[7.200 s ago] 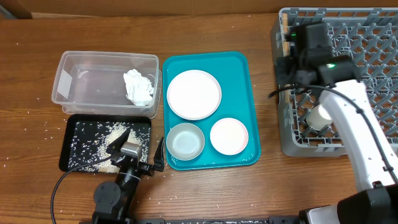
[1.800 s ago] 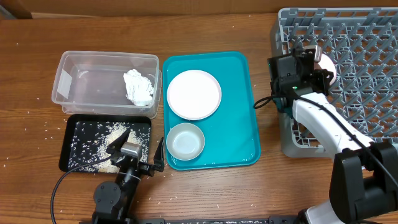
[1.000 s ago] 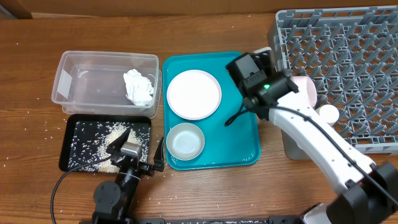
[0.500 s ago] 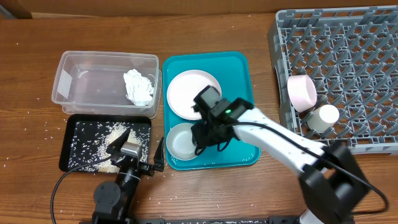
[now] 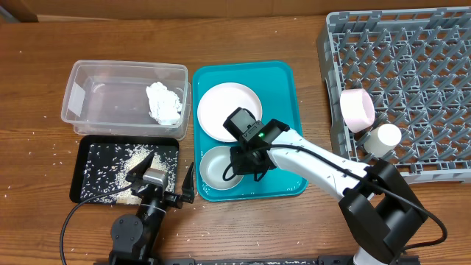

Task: Sort waste into correct bins and load items into the dishwasher
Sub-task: 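Reach the right gripper to the grey bowl and grasp its rim, then place the grey bowl into the dish rack with the right gripper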

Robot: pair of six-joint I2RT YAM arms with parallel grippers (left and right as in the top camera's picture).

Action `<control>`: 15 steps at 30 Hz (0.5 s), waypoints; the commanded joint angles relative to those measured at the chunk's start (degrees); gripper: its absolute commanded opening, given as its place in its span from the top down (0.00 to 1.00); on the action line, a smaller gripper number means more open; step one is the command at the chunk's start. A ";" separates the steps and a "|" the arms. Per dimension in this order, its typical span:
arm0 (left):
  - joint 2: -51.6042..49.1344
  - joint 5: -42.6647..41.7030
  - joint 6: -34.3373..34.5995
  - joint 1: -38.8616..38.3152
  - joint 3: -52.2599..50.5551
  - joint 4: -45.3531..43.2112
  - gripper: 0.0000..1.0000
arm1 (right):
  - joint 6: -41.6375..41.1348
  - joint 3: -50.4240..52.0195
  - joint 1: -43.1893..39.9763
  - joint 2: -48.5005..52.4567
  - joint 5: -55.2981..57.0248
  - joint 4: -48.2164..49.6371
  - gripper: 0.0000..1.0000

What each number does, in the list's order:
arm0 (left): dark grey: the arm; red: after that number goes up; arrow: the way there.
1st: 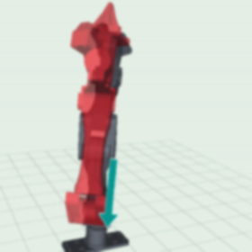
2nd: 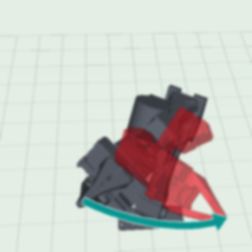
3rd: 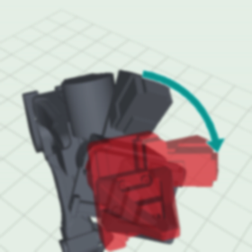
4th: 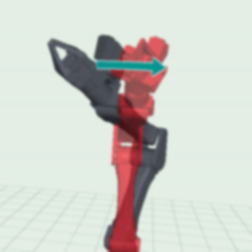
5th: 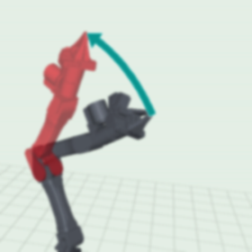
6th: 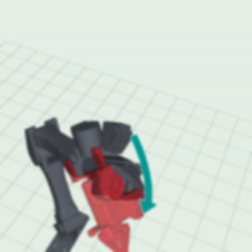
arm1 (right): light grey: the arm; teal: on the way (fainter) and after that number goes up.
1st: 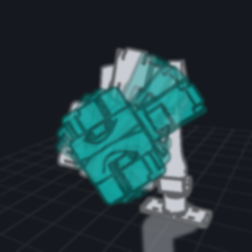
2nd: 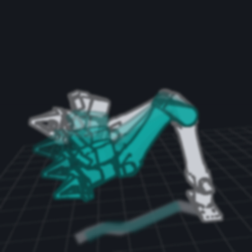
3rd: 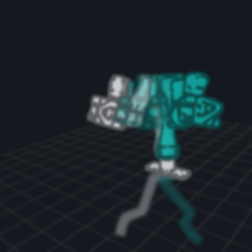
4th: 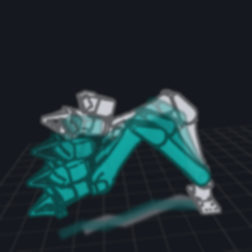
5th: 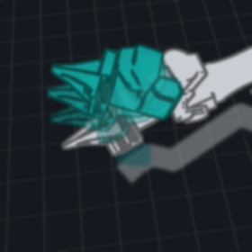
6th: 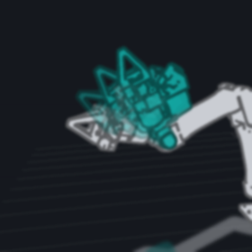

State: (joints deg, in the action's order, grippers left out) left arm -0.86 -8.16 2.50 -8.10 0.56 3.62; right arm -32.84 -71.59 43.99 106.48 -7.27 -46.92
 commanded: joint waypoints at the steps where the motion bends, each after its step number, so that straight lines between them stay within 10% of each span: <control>1: 0.55 0.24 -1.25 0.59 -0.28 0.11 0.00 | -1.25 0.83 0.33 0.11 -0.44 1.64 0.68; 6: 0.55 0.24 -1.25 0.59 -0.28 0.11 0.00 | -5.33 2.69 0.35 0.17 0.63 2.40 0.96; 15: 0.55 0.24 -1.25 0.59 -0.28 0.11 0.00 | 5.03 -6.91 -6.01 -5.92 21.11 -11.52 0.96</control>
State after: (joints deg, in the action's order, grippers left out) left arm -0.86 -8.16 2.50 -8.10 0.54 3.62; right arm -33.36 -73.54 40.03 105.51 0.80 -57.21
